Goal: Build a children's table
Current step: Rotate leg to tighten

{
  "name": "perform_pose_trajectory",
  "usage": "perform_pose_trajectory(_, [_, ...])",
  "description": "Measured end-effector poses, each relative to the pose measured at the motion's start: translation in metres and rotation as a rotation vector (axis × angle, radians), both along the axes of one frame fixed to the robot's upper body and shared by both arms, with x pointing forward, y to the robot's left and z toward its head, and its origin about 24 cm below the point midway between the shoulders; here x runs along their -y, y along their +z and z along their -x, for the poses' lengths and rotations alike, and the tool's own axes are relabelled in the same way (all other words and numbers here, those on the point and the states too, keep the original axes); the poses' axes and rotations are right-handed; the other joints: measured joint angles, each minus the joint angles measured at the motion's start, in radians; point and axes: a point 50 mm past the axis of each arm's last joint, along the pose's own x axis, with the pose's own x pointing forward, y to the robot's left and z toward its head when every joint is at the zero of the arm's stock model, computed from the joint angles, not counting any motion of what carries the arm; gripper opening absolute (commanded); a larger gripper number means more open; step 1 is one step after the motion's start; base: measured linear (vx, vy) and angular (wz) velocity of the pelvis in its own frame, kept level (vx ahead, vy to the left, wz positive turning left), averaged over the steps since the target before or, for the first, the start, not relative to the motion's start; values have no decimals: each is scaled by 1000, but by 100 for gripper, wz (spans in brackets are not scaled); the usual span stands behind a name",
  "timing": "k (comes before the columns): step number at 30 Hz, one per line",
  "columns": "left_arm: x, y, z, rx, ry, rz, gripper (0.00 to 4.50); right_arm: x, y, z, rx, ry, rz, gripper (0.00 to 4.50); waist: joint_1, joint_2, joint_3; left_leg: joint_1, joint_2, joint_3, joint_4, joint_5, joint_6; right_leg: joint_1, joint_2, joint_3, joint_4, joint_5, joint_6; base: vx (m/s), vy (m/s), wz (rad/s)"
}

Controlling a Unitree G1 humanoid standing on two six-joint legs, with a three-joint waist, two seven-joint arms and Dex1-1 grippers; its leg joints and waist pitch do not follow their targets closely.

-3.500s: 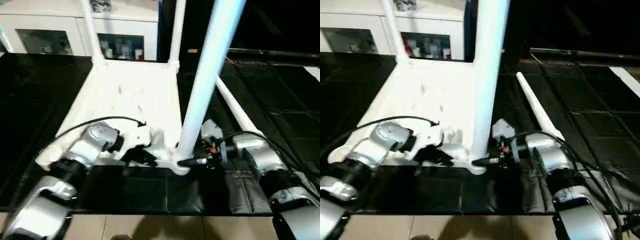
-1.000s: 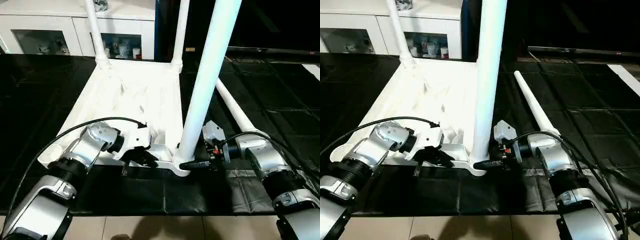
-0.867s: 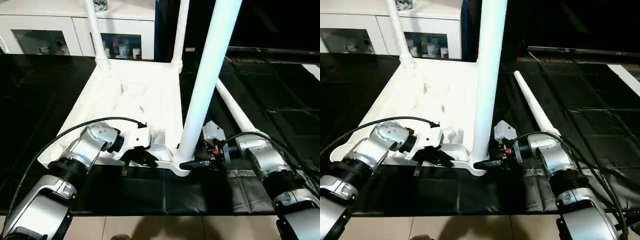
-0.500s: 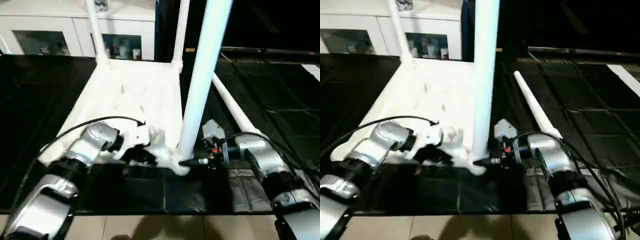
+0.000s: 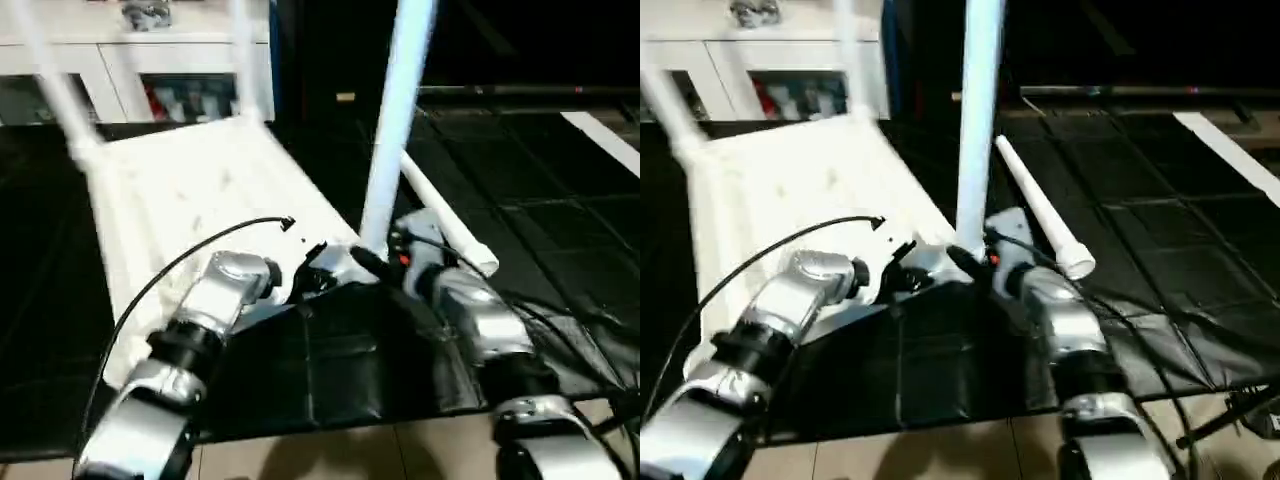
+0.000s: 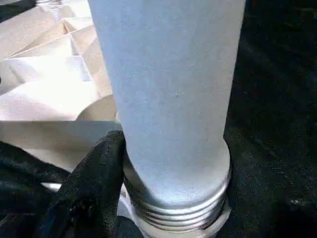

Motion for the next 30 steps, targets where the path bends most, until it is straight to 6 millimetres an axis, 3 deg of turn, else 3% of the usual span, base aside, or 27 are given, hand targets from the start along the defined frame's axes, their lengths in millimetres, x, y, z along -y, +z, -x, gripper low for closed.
perform_pose_trajectory(5, [-1,2,1,16,-15,-15,0,-1,0,2,15,16,1,356,-1,0,0,0,0,0,-1,0,0,0,0,0,-3,1,-1,0,0,0])
perform_pose_trajectory(9, [-14,3,4,57,-95,-50,0,-1,0,7,48,128,24,392,-2,3,2,0,0,0,-4,0,0,0,0,-1,-3,0,-1,0,0,0])
perform_pose_trajectory(12, [-21,4,5,63,-153,-60,0,10,1,11,56,249,50,423,9,6,4,0,0,0,-3,0,0,0,0,-1,-3,1,-1,0,0,0])
perform_pose_trajectory(20, [-40,4,11,57,-352,-83,0,34,8,21,18,492,21,423,38,6,4,0,0,0,-1,0,0,0,-1,-1,-3,1,-1,0,0,0])
perform_pose_trajectory(27, [-44,4,16,31,-498,-82,0,29,16,23,37,688,43,423,68,6,4,-1,-1,0,1,0,0,0,-2,-1,-3,1,-1,0,0,0])
perform_pose_trajectory(30, [-47,4,18,13,-552,-94,0,30,18,24,27,768,66,423,73,6,4,-1,-1,0,2,0,0,0,-2,-1,-3,1,-1,0,0,0])
